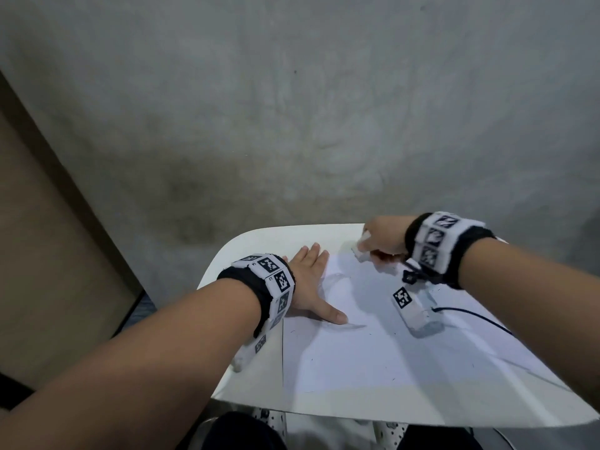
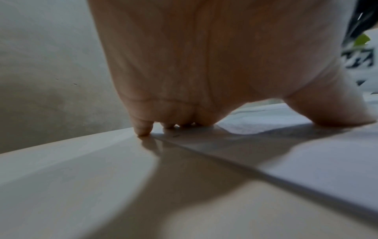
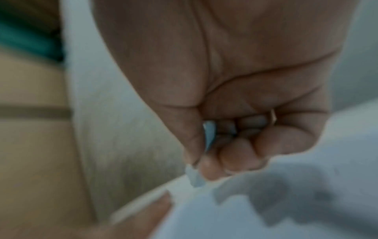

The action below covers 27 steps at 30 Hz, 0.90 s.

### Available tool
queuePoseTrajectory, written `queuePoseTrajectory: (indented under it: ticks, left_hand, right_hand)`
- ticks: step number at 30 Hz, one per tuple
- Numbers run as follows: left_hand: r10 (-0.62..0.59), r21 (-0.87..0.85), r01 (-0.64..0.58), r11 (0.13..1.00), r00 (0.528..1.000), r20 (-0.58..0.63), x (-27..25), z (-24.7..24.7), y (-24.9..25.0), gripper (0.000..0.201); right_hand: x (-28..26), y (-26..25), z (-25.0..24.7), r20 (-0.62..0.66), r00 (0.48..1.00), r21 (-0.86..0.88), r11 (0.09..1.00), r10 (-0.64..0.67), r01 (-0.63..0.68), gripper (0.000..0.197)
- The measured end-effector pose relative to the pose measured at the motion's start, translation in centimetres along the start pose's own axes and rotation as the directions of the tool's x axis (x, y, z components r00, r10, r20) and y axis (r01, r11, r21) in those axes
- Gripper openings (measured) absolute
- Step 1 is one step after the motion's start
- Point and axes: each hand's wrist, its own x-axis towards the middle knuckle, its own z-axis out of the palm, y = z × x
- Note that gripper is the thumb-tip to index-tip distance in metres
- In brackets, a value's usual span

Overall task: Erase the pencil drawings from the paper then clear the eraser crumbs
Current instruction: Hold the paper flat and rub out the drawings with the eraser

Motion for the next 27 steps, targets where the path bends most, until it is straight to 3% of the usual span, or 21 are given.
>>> queuePoseTrajectory:
  ticks: [2,11,14,16,18,19,21,23,24,27]
  left_hand:
    - [0.001,0.0,-0.001,1.0,1.0,0.003,0.0,-0.1,-0.1,0.131]
    - [0.003,0.126,0.004,0.992,0.999,-0.053,-1.3,-0.4,2.1,0.12]
    - [0.23,0.14,-0.228,0.963,0.973,0.002,-2.8,0.1,4.6,0.107]
    - [0.425,0.14,-0.43,0.892,0.903,0.064,-3.7,0.2,5.9,0.092]
    - [0.499,0.127,-0.498,0.858,0.866,0.02,-4.0,0.0,5.5,0.083]
    - [0.464,0.129,-0.456,0.88,0.885,-0.032,-3.9,-0.2,4.6,0.085]
    - [0.276,0.145,-0.258,0.955,0.953,-0.128,-3.8,-0.5,2.0,0.097]
    - [0.074,0.157,-0.056,0.986,0.991,-0.107,-3.9,-0.4,-0.4,0.111]
    - [0.033,0.15,-0.025,0.988,0.998,-0.054,-4.1,-0.3,-1.0,0.116]
    - [0.059,0.074,-0.065,0.995,0.996,0.073,-4.8,0.3,-0.9,0.126]
  right_hand:
    - [-1.1,1.7,0.5,0.081,0.997,0.246,0.969,-0.007,-0.013,0.032]
    - [-1.6,3.4,2.2,-0.031,1.0,0.405,0.914,0.002,0.011,0.028]
    - [-1.5,3.7,2.4,-0.043,0.999,0.436,0.899,-0.002,0.02,0.027]
    - [-1.4,3.8,2.3,-0.043,0.999,0.443,0.896,-0.008,0.026,0.027]
    - [-1.5,3.8,2.2,-0.034,0.999,0.448,0.893,-0.022,0.035,0.028]
    - [-1.5,3.9,2.2,-0.03,0.999,0.46,0.887,-0.031,0.041,0.028]
    - [-1.8,3.7,2.1,-0.021,0.999,0.464,0.885,-0.035,0.041,0.028]
    - [-2.3,3.4,2.0,-0.021,0.999,0.443,0.896,-0.032,0.038,0.028]
    - [-2.5,3.3,1.9,-0.02,0.999,0.424,0.905,-0.034,0.039,0.027]
    - [-3.1,2.9,1.7,-0.026,0.999,0.312,0.949,-0.048,0.053,0.019]
